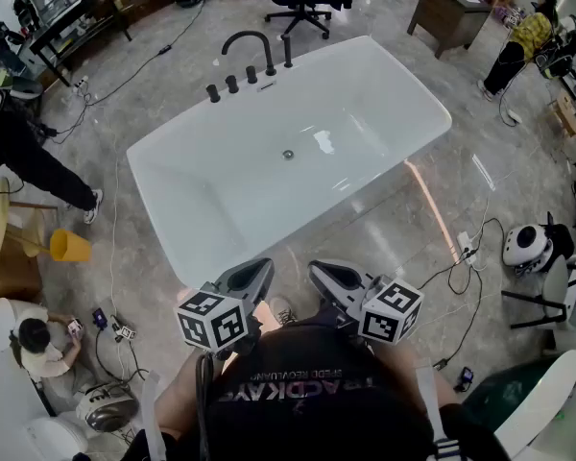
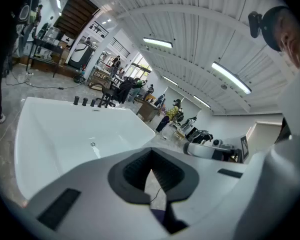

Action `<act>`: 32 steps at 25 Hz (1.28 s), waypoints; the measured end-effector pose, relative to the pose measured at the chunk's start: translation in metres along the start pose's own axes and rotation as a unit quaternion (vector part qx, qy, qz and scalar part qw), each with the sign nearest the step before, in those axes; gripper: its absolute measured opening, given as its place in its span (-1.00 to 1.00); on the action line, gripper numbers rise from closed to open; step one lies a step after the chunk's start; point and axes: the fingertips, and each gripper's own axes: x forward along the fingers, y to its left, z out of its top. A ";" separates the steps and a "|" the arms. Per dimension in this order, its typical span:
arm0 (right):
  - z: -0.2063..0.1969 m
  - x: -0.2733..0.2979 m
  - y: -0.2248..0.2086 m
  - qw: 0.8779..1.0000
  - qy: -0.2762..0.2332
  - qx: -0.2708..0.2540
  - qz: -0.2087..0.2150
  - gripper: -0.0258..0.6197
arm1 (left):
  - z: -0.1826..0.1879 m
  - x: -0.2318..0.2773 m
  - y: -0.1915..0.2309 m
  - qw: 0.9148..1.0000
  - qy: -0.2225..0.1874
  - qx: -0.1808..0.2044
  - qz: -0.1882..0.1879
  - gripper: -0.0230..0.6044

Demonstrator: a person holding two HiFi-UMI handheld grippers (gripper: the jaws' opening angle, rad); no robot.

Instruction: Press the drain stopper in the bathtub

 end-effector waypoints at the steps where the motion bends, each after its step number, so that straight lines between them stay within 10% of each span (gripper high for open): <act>1: 0.000 -0.002 0.000 1.000 0.000 -0.001 0.001 -0.88 | -0.001 0.001 -0.002 1.000 0.000 0.000 0.000 -0.92; 32: 0.007 0.003 0.002 1.000 0.002 -0.003 0.030 -0.87 | 0.000 0.007 0.002 1.000 -0.003 -0.014 0.003 -0.92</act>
